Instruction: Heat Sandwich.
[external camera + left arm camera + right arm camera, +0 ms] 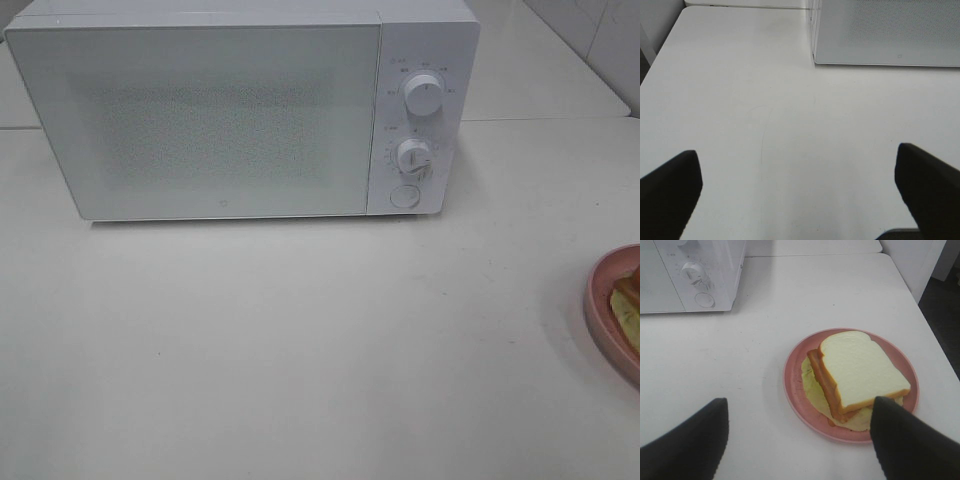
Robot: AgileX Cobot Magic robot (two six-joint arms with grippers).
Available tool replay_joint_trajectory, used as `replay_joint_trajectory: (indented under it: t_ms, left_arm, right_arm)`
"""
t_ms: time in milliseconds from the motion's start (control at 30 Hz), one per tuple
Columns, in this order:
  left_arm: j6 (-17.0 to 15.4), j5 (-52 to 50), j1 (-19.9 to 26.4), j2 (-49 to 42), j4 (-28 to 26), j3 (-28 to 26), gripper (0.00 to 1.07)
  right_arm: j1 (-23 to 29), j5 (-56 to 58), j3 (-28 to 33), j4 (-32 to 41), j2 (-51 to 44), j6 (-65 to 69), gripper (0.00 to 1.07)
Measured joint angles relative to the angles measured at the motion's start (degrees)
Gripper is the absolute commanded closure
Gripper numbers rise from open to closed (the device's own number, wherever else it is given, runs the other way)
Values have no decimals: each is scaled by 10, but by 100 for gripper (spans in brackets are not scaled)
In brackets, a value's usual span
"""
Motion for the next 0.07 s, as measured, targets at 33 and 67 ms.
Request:
replay_joint_trajectory:
  t_ms: [33,67]
  left_arm:
    - [0,0,0,0,0,0,7]
    - [0,0,0,0,0,0,7]
  right_arm:
    - [0,0,0,0,0,0,32]
    - [0,0,0,0,0,0,32]
